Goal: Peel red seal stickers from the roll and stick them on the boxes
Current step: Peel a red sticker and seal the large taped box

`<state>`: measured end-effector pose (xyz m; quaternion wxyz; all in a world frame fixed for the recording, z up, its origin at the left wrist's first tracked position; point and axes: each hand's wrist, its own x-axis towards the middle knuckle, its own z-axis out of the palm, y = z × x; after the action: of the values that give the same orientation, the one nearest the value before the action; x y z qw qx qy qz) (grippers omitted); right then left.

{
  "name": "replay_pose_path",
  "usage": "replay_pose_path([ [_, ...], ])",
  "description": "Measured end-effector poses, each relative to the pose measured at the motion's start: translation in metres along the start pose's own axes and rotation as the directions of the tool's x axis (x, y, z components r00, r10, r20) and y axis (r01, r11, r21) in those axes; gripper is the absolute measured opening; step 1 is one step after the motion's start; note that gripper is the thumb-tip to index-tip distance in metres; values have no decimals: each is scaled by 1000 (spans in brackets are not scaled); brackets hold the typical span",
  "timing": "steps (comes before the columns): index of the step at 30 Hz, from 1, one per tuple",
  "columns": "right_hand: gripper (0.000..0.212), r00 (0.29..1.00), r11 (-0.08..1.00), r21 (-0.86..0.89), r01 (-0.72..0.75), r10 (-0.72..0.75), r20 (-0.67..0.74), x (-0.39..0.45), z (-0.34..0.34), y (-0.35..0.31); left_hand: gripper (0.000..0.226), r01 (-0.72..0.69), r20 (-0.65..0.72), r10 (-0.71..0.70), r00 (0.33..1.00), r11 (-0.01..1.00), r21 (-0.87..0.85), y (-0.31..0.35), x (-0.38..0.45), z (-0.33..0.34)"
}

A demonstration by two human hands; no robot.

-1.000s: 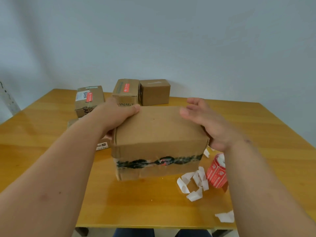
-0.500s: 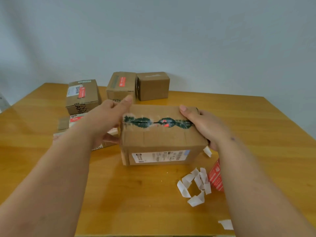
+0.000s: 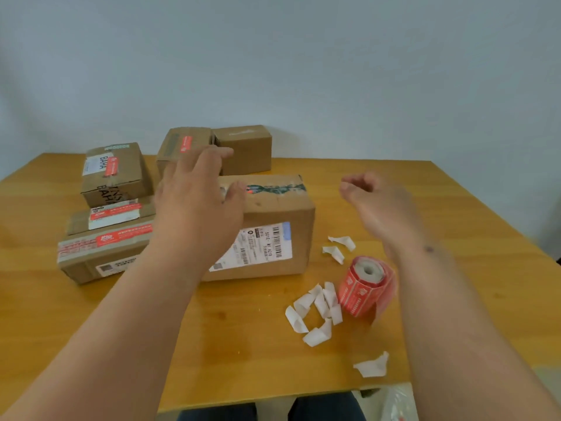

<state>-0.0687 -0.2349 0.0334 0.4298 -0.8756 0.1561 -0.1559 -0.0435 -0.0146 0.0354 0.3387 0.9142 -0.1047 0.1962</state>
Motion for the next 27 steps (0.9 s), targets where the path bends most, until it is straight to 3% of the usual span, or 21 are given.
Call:
replay_pose_path([
  [6,7,998,999,-44,31,-28,57,-23,-27,26,34,-130,99,144,985,983,-133,37,-36,35],
  [17,45,962,966,-227,124,-61,265,-64,-57,84,21,-337,168,341,925,940,-53,62,-97,92],
  [24,11,964,933,-285,218,-161,211,-65,-52,103,19,-310,235,332,914,943,-124,74,-109,106],
  [27,7,953,925,-284,253,-186,240,-67,-52,102,14,-297,274,327,905,944,-144,77,-115,110],
])
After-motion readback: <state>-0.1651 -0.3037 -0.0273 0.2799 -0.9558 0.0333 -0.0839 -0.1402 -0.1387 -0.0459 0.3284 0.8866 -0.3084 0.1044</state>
